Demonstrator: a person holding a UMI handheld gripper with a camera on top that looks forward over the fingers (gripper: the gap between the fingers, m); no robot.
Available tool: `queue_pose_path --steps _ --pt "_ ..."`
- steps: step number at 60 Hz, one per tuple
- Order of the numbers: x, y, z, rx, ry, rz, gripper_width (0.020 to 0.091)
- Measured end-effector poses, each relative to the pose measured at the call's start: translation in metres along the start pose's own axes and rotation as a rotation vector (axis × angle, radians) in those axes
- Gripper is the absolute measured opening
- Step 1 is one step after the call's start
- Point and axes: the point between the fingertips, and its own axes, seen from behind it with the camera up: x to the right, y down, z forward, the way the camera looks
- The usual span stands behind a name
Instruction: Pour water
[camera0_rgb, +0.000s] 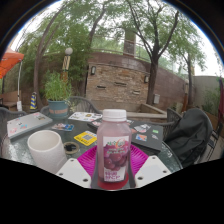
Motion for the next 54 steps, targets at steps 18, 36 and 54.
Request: queue_pose_path --steps 18,36,54 --pt "0.006 0.004 -0.002 -0.010 -0.033 0.130 0.0565" --pt "0.012 0.018 -0.041 -0.101 -0.008 0.157 0.0803" --pt "-0.010 -0.017 -0.217 0.022 0.038 0.113 0.0799"
